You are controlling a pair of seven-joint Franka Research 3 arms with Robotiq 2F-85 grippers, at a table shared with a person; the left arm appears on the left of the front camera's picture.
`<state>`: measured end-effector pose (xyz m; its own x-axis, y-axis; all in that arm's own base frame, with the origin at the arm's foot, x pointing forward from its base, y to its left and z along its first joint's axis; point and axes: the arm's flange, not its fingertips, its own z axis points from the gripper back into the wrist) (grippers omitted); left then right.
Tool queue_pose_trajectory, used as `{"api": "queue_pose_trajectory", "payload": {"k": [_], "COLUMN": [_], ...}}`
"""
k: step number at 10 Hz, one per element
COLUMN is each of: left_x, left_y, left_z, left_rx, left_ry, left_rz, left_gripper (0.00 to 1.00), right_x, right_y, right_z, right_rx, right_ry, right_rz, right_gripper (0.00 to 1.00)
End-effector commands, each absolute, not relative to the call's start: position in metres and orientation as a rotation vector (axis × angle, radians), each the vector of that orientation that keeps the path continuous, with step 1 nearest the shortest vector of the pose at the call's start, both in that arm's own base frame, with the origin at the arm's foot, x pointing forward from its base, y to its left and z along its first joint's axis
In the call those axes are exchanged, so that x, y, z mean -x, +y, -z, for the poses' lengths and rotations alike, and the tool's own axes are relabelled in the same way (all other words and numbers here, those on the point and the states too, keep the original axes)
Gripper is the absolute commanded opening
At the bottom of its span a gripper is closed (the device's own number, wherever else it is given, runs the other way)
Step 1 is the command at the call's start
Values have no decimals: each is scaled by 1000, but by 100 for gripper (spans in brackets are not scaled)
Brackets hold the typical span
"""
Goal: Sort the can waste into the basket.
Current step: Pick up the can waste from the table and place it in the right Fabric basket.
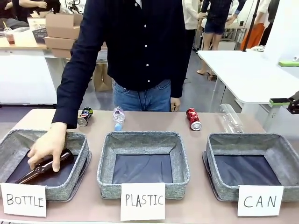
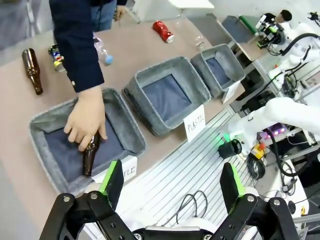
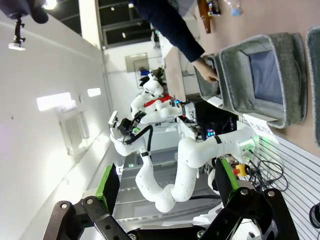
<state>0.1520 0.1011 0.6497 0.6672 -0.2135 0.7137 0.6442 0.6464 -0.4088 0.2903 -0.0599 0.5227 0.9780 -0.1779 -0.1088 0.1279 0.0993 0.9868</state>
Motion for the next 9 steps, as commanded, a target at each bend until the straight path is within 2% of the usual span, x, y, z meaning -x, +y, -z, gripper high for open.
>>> {"api": "queue_pose_trajectory", "payload": {"k": [1,9], "left_x": [-152,-152], "left_y": [103,101], "left_z": [-651,-650], "left_rx": [711,707], "left_ry": [-682,-677], "left_rz": [551,532], "left_gripper": [100,100], "right_x": [-293,-293], "right_y": [-59,-59], "right_z": [-525,-525], "right_rx": [-1474,-1474], "right_ry": [-59,-59], "right_rz": [201,201], "right_gripper": [100,100]}}
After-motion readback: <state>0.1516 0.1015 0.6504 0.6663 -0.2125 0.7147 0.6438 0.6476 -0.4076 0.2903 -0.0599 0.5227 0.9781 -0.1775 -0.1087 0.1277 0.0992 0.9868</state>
